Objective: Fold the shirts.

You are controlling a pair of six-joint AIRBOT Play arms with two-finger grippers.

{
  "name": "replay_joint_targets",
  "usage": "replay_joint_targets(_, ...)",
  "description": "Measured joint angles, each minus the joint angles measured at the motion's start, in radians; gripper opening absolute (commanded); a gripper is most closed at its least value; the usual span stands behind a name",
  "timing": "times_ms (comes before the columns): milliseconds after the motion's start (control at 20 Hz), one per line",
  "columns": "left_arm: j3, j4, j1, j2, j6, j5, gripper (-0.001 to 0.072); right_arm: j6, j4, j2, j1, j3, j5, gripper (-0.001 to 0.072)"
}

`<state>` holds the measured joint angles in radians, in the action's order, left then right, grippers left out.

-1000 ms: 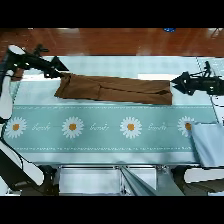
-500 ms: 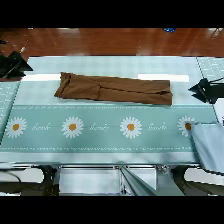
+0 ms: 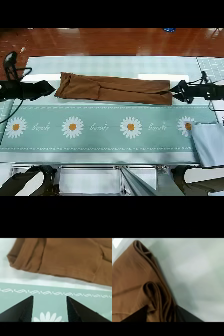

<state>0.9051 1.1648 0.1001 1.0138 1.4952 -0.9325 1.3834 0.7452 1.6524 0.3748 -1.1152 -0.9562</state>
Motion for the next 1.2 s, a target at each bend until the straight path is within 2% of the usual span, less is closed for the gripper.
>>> replay_joint_targets(100,-0.023,0.002,-0.019,0.004,0.000,0.011,0.0507,0.014,-0.031,0.050,-0.034,-0.035,-0.005,0.0399)
replay_joint_targets(150,-0.029,-0.001,-0.024,0.008,0.000,0.019,0.0507,0.019,-0.043,0.072,-0.055,-0.053,-0.007,0.0344)
replay_joint_targets(200,-0.035,-0.005,-0.029,0.014,0.000,0.020,0.0507,0.021,-0.041,0.092,-0.076,-0.070,-0.008,0.0244)
replay_joint_targets(250,-0.038,-0.013,-0.032,0.020,0.001,0.024,0.0506,0.021,-0.041,0.105,-0.093,-0.086,-0.005,0.0091)
replay_joint_targets(300,-0.040,-0.023,-0.034,0.026,0.001,0.030,0.0505,0.020,-0.032,0.116,-0.111,-0.102,-0.005,0.0031)
replay_joint_targets(350,-0.042,-0.033,-0.036,0.032,0.001,0.029,0.0496,0.009,-0.024,0.124,-0.128,-0.124,-0.006,0.0031)
replay_joint_targets(400,-0.043,-0.044,-0.037,0.037,0.001,0.032,0.0402,0.001,-0.020,0.129,-0.139,-0.145,-0.013,0.0031)
replay_joint_targets(500,-0.045,-0.062,-0.039,0.044,0.002,0.034,0.0023,-0.011,-0.028,0.125,-0.153,-0.188,-0.041,0.0031)
replay_joint_targets(700,-0.042,-0.100,-0.042,0.049,-0.014,0.035,0.0018,-0.018,0.027,0.023,-0.151,-0.224,-0.100,0.0031)
replay_joint_targets(900,-0.008,-0.177,-0.099,0.063,-0.061,0.045,0.0017,-0.017,0.172,-0.217,-0.147,-0.167,-0.185,0.0030)
replay_joint_targets(1050,0.071,-0.209,-0.234,0.134,-0.076,0.082,0.0017,-0.009,0.238,-0.454,-0.146,-0.061,-0.237,0.0030)
replay_joint_targets(1200,0.212,-0.229,-0.412,0.282,-0.083,0.103,0.0017,0.023,0.264,-0.694,-0.146,0.052,-0.291,0.0031)
